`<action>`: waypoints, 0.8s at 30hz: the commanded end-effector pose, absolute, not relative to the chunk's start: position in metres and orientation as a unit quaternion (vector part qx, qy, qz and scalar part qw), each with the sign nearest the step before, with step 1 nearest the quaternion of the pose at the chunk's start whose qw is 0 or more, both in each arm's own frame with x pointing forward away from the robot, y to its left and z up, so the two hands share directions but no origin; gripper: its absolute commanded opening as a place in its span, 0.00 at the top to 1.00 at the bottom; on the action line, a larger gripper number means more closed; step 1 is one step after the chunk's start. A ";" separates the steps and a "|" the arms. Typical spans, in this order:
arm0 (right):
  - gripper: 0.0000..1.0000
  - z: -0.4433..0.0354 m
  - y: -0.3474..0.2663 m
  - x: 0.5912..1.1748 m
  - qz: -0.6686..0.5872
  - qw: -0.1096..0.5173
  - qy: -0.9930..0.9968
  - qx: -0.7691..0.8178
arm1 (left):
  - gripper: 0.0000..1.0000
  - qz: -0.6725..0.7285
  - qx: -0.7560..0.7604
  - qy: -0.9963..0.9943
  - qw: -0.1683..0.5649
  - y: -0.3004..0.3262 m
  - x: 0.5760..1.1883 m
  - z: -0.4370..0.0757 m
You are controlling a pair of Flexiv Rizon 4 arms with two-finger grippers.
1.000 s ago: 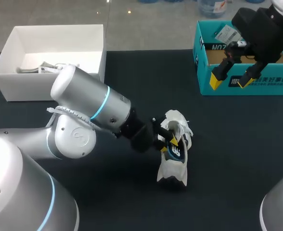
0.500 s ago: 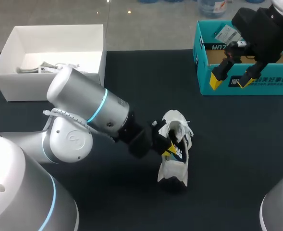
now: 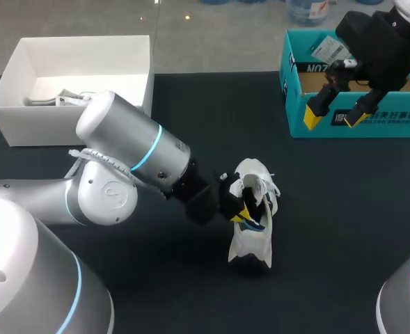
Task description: Take the shoe out of the shoebox, open the shoe tongue, remove and reinsert the insole, then place the shoe into the shoebox
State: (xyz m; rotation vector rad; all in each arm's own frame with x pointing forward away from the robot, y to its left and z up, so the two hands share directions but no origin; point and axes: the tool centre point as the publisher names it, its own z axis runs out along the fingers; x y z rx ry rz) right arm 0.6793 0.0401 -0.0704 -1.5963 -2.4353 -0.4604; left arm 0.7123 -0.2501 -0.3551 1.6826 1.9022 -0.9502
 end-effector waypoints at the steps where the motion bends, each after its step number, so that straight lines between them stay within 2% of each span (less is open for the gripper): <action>1: 0.00 -0.071 0.041 0.682 -0.153 0.098 -0.822 -0.539 | 1.00 -0.340 0.608 0.687 0.207 -0.255 0.715 -0.363; 6: 0.00 -0.071 0.041 0.682 -0.153 0.098 -0.822 -0.539 | 1.00 -0.338 0.611 0.686 0.204 -0.248 0.713 -0.360; 7: 0.00 -0.071 0.041 0.682 -0.153 0.098 -0.822 -0.539 | 0.88 -0.336 0.611 0.687 0.204 -0.247 0.712 -0.358; 8: 0.00 -0.071 0.041 0.682 -0.153 0.098 -0.822 -0.539 | 0.53 -0.334 0.611 0.687 0.205 -0.245 0.712 -0.356; 9: 0.00 -0.071 0.041 0.682 -0.153 0.098 -0.822 -0.539 | 0.04 -0.333 0.611 0.688 0.206 -0.244 0.712 -0.353; 10: 0.00 -0.071 0.041 0.682 -0.153 0.098 -0.822 -0.539 | 0.00 -0.332 0.611 0.687 0.210 -0.243 0.712 -0.350; 24: 0.00 -0.071 0.041 0.682 -0.153 0.098 -0.822 -0.539 | 0.00 -0.301 0.659 0.658 0.206 -0.233 0.718 -0.294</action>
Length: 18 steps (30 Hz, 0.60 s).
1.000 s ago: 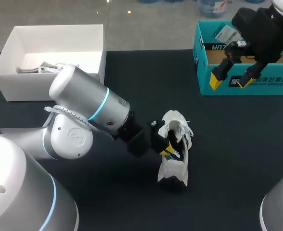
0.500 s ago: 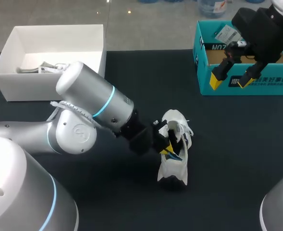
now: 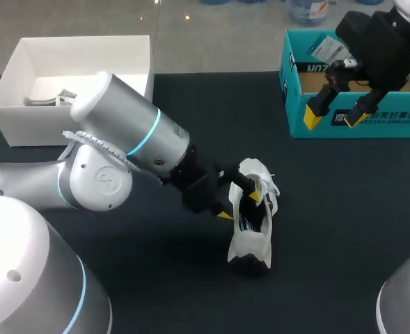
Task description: Take the shoe out of the shoebox, open the shoe tongue, remove and reinsert the insole, then place the shoe into the shoebox
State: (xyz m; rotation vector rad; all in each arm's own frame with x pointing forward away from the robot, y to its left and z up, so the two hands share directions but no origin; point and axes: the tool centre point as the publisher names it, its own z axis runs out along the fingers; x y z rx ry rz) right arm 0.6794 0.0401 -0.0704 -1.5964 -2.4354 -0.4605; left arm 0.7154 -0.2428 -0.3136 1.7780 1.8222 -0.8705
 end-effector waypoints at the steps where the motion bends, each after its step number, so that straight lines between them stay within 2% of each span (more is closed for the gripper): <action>1: 0.00 -0.071 0.041 0.682 -0.153 0.098 -0.822 -0.539 | 0.00 -0.295 0.665 0.655 0.204 -0.231 0.718 -0.292; 8: 0.00 -0.071 0.041 0.682 -0.153 0.098 -0.822 -0.539 | 0.00 -0.255 0.691 0.654 0.174 -0.219 0.717 -0.291; 18: 0.00 -0.071 0.041 0.682 -0.153 0.098 -0.822 -0.539 | 0.00 -0.236 0.692 0.659 0.178 -0.214 0.713 -0.292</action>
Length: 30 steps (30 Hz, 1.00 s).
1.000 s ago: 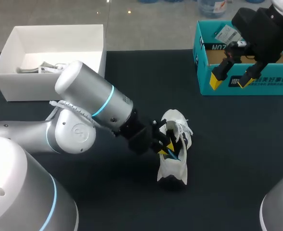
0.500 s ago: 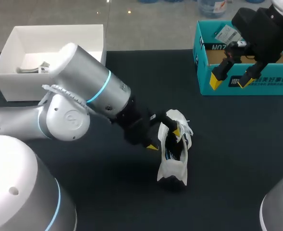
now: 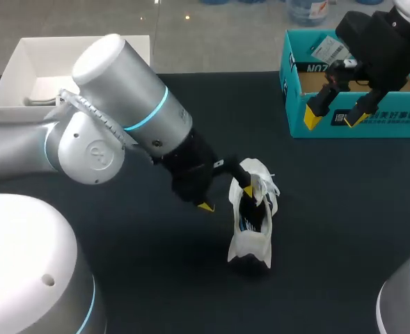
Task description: Take the shoe out of the shoebox, open the shoe tongue, remove and reinsert the insole, then place the shoe into the shoebox
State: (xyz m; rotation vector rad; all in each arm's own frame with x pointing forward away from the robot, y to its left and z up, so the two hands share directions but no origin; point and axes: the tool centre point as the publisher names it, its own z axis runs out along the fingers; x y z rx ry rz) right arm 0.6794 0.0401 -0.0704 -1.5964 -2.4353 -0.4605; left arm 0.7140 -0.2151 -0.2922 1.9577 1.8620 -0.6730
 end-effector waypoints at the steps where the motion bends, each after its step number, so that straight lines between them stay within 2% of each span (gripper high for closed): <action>1: 0.00 -0.069 0.038 0.681 -0.160 0.097 -0.821 -0.539 | 0.00 -0.236 0.692 0.659 0.178 -0.214 0.713 -0.292; 15: 0.00 -0.070 0.009 0.668 -0.175 0.103 -0.808 -0.553 | 0.00 -0.244 0.690 0.661 0.168 -0.217 0.710 -0.294; 16: 0.00 -0.070 0.009 0.668 -0.175 0.103 -0.808 -0.553 | 0.21 -0.239 0.695 0.657 0.170 -0.217 0.708 -0.295; 17: 0.00 -0.070 0.009 0.668 -0.175 0.103 -0.808 -0.553 | 0.64 -0.238 0.687 0.661 0.182 -0.217 0.707 -0.295; 18: 0.00 -0.070 0.009 0.668 -0.175 0.103 -0.808 -0.553 | 1.00 -0.241 0.682 0.666 0.179 -0.218 0.707 -0.295; 30: 0.00 -0.070 0.009 0.668 -0.175 0.103 -0.808 -0.553 | 1.00 -0.203 0.709 0.657 0.158 -0.212 0.693 -0.315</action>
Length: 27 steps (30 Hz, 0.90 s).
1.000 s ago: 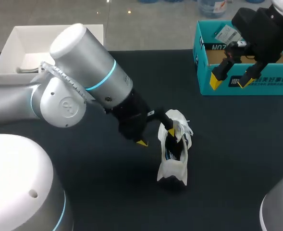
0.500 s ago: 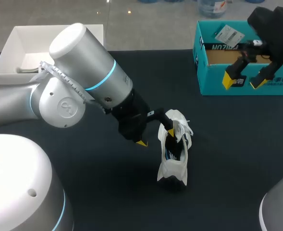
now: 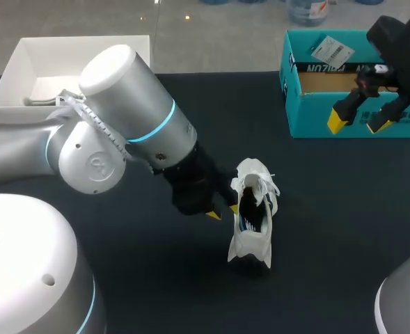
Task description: Take the shoe out of the shoebox, open the shoe tongue, remove and reinsert the insole, then place the shoe into the shoebox
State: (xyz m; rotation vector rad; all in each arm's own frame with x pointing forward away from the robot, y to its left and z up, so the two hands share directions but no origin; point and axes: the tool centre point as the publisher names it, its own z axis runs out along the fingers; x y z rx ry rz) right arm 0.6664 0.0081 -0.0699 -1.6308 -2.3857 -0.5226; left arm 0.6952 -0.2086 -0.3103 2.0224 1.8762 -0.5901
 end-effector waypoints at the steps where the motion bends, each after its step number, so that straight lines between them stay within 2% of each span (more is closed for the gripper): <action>1: 0.00 -0.070 0.009 0.668 -0.175 0.103 -0.808 -0.553 | 1.00 -0.201 0.710 0.655 0.159 -0.213 0.692 -0.316; 27: 0.00 -0.070 0.009 0.668 -0.175 0.103 -0.808 -0.553 | 1.00 -0.171 0.734 0.641 0.144 -0.241 0.691 -0.345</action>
